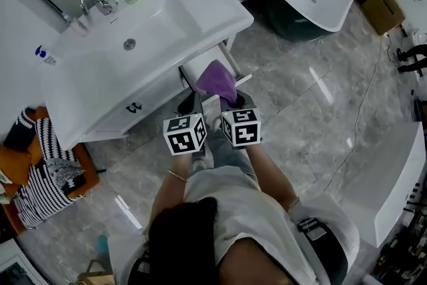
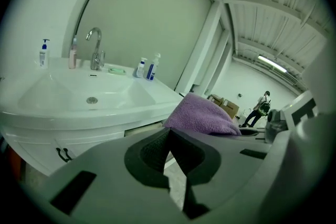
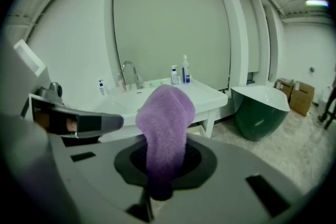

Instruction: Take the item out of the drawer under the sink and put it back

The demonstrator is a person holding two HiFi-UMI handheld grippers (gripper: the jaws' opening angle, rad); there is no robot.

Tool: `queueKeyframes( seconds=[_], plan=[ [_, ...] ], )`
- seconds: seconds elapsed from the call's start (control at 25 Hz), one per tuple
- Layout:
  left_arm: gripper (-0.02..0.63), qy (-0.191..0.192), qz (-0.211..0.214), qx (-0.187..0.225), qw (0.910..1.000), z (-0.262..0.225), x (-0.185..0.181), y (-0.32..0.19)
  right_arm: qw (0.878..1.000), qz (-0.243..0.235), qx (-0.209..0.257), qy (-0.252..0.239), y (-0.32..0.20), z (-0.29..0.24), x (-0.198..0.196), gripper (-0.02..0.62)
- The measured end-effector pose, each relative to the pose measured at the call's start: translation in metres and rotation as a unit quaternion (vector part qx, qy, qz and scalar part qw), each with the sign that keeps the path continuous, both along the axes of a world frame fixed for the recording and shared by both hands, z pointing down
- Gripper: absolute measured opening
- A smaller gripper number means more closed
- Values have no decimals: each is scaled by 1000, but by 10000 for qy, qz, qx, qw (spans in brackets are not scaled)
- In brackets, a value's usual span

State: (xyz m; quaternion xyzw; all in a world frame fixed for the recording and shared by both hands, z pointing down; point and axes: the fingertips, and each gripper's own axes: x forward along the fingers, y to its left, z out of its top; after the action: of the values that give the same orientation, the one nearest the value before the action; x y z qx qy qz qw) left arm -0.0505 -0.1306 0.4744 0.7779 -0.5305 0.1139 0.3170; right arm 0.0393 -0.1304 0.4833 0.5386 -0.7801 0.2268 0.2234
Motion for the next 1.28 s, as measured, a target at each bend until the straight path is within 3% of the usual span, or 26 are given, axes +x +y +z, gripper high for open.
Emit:
queueKeyframes(
  seconds=[0.12,0.32,0.52,0.92,1.28],
  plan=[
    [3,99,-111,-107,9998,6,4,-12,9996,-164,-207,-30,-14,13,4,49],
    [3,-111,-228,-368,9990,27,11,-30,9975,-467,-523,65,-35,36,13,49],
    [3,298,-646,-671,9952,43,21,-51,9945,-673,-790,114,-56,61,22,49],
    [3,-159,-898,-963,9912,85,28,-83,9814,-1288,-1366,392,-90,114,30,49],
    [3,-189,-1203,-1265,9845,132,36,-108,9718,-1603,-1711,264,-117,162,24,49]
  ],
)
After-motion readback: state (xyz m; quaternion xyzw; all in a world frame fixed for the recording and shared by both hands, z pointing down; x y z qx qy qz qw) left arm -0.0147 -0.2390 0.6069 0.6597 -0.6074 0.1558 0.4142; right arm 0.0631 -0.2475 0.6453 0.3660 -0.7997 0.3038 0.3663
